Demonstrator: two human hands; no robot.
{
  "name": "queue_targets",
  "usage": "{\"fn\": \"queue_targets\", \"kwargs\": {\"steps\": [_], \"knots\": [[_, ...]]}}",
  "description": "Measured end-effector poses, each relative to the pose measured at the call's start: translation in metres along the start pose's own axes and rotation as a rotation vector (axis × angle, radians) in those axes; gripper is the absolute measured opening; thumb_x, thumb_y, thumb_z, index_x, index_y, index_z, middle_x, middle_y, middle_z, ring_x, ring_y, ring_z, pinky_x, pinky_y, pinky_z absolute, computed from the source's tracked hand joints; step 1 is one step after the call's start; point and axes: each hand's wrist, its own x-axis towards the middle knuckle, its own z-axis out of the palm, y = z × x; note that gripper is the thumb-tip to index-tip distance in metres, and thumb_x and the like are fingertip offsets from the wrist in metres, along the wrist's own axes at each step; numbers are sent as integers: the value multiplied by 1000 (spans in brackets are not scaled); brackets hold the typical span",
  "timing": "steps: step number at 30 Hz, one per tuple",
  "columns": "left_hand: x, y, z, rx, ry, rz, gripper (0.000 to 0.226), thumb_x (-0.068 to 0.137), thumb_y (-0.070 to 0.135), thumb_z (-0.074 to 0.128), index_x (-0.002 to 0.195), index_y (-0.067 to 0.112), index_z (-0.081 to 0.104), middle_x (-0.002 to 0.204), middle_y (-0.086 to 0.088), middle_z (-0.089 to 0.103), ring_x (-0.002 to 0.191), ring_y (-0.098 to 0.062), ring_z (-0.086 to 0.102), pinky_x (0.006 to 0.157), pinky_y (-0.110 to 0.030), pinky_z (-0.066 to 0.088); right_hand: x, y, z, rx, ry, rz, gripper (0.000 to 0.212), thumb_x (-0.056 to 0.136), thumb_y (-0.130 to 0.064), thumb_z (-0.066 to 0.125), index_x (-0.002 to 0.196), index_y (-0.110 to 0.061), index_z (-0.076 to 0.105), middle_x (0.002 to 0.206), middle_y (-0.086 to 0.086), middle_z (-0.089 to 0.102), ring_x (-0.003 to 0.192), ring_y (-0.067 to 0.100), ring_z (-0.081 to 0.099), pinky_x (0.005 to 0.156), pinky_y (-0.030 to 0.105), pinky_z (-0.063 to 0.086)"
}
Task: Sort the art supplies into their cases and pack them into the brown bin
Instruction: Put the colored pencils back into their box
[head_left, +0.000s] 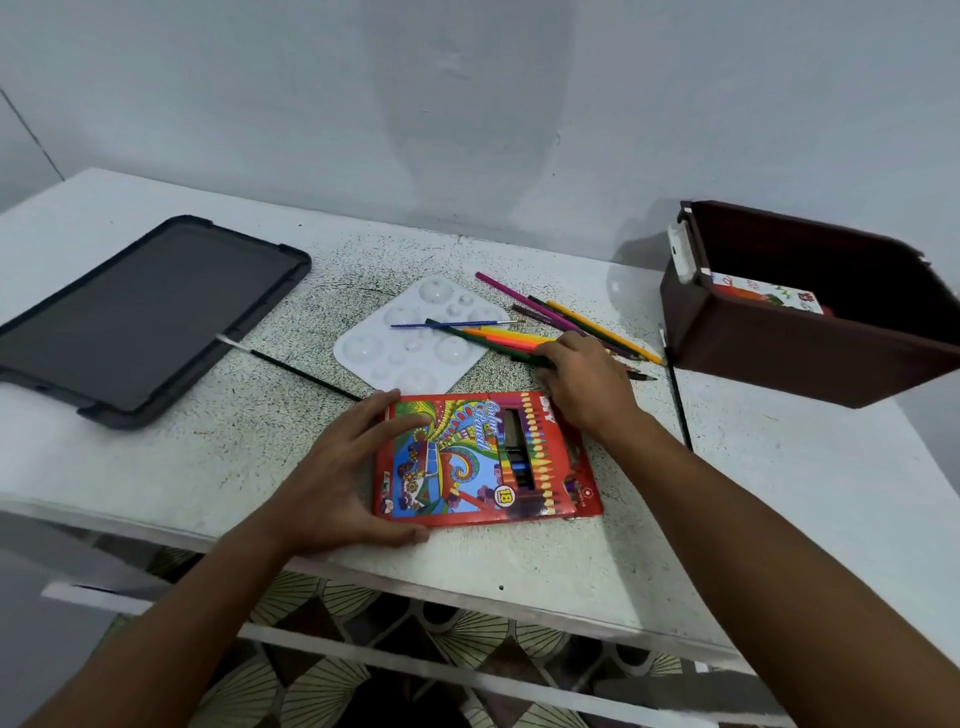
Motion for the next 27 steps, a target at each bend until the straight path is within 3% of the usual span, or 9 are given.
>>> {"fn": "queue_targets", "kwargs": {"steps": [6, 12, 17, 22, 24, 27], "knots": [[0, 1, -1, -6, 0, -12, 100, 47, 73, 77, 136, 46, 39, 152, 4, 26, 140, -15, 28, 108, -47, 36, -5, 6, -1, 107, 112, 82, 25, 95, -24, 56, 117, -19, 67, 115, 2, 61, 114, 24, 48, 81, 36, 42], [1, 1, -1, 3, -6, -19, 100, 47, 72, 78, 135, 45, 40, 152, 6, 25, 140, -13, 27, 108, -45, 37, -40, 61, -20, 193, 221, 204, 18, 89, -14, 65, 104, -17, 74, 98, 4, 64, 96, 27, 56, 70, 30, 38], [2, 0, -1, 16, -10, -16, 99, 48, 72, 77, 135, 43, 42, 153, 7, 24, 140, -14, 27, 107, -46, 38, -84, 109, -43, 126, 231, 213, 18, 83, -6, 71, 97, -14, 76, 92, 7, 66, 86, 31, 59, 72, 35, 44], [3, 2, -1, -2, -10, -14, 99, 47, 74, 76, 135, 44, 40, 152, 7, 25, 140, -13, 27, 108, -43, 37, -100, 108, -38, 101, 198, 136, 22, 80, 0, 71, 97, -13, 76, 88, 6, 68, 85, 31, 59, 72, 34, 45], [3, 2, -1, 1, -10, -13, 99, 47, 75, 76, 135, 44, 41, 152, 7, 25, 140, -12, 27, 108, -39, 36, -97, 97, -34, 122, 174, 95, 23, 82, -1, 69, 99, -15, 74, 86, 1, 68, 83, 24, 55, 69, 29, 38], [4, 3, -1, -10, -4, 16, 97, 48, 73, 76, 133, 40, 46, 150, 5, 29, 139, -9, 28, 108, -24, 32, -91, 72, -29, 229, 131, 58, 16, 83, -8, 71, 94, -19, 72, 76, -22, 56, 83, 14, 47, 65, 25, 33]]}}
